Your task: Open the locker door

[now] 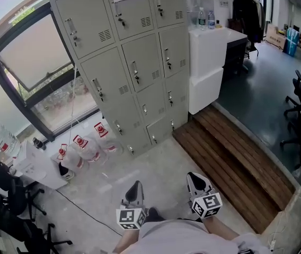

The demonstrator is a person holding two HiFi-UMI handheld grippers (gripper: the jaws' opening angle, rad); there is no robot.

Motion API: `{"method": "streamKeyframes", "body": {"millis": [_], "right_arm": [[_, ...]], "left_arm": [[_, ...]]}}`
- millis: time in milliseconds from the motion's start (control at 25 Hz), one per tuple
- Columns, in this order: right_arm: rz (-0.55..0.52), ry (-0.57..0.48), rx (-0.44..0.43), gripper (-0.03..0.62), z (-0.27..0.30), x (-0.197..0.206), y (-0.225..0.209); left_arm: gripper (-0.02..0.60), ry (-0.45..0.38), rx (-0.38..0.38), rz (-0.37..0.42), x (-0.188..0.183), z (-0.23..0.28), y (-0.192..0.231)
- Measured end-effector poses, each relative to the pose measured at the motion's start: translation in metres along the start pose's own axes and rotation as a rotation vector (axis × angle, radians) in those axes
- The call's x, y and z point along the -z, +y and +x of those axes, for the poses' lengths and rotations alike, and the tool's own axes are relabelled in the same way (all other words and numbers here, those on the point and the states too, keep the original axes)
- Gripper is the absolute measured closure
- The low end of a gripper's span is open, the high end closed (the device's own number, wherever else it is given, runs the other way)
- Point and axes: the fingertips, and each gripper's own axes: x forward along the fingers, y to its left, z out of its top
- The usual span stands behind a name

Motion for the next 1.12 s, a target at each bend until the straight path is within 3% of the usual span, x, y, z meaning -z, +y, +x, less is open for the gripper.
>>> {"method": "streamKeyframes", "body": {"millis": [400, 600, 760, 960, 1120], "right_arm": [[0.004, 0.001, -0.014, 0.580, 0.084, -0.005, -0.016], [0.005, 0.003, 0.055, 0.580, 0.155, -0.002, -0.047], [-0.007, 0.022, 0.096, 0.580, 0.245, -0.010, -0.064], [-0.053, 0.011, 0.065, 0.580, 0.377, -0.038, -0.049], [-0.064, -0.015, 0.051, 0.580, 0.455, -0.058, -0.045]], "left_arm": [[0.579, -0.025, -0.010, -0.031, -0.001, 0.077, 0.049], [0.578, -0.041, 0.033, -0.033, -0.002, 0.153, 0.094], [0.579, -0.045, 0.038, -0.028, -0.011, 0.226, 0.161], [0.580, -0.056, 0.024, 0.005, -0.049, 0.310, 0.271], [0.578, -0.058, 0.063, 0.056, -0.071, 0.367, 0.314]]}}
